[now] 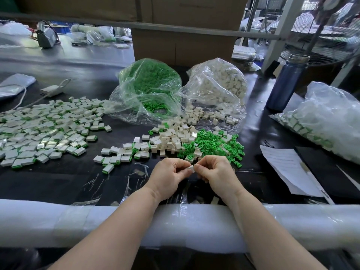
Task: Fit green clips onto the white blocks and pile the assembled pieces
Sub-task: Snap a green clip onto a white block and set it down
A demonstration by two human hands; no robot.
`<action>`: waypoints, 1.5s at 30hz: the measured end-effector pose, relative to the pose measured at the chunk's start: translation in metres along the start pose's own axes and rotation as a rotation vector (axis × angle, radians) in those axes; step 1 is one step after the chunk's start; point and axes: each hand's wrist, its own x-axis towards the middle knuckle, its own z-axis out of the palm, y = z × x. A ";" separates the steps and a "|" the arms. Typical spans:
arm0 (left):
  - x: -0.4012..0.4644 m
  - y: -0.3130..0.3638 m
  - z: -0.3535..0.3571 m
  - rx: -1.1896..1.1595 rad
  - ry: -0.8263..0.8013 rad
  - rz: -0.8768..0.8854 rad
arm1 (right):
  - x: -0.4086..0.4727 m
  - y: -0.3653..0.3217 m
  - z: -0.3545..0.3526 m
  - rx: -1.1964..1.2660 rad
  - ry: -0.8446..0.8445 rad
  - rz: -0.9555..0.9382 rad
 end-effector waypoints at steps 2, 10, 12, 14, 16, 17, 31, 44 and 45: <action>0.000 0.000 0.001 0.032 -0.008 0.018 | 0.000 0.000 0.000 -0.014 -0.007 -0.007; 0.000 0.005 0.005 -0.053 0.084 0.026 | -0.002 -0.001 0.002 0.249 0.078 -0.061; 0.000 0.006 0.004 -0.052 0.086 0.033 | -0.001 0.000 0.001 0.232 0.082 -0.069; 0.000 0.006 0.004 -0.040 0.092 0.035 | -0.002 0.000 0.001 0.227 0.064 -0.075; 0.000 0.006 0.004 -0.025 0.096 0.033 | -0.002 -0.001 0.002 0.248 0.039 -0.083; 0.000 0.006 0.003 -0.026 0.096 0.028 | -0.003 -0.001 0.001 0.265 0.031 -0.086; 0.002 0.007 0.001 -0.126 0.089 0.031 | 0.000 0.003 0.003 0.227 0.022 -0.125; 0.000 0.007 0.001 -0.129 -0.010 0.106 | 0.002 0.003 0.002 0.225 -0.166 -0.057; 0.000 0.007 0.001 -0.115 -0.021 0.113 | 0.002 0.003 0.002 0.228 -0.162 -0.053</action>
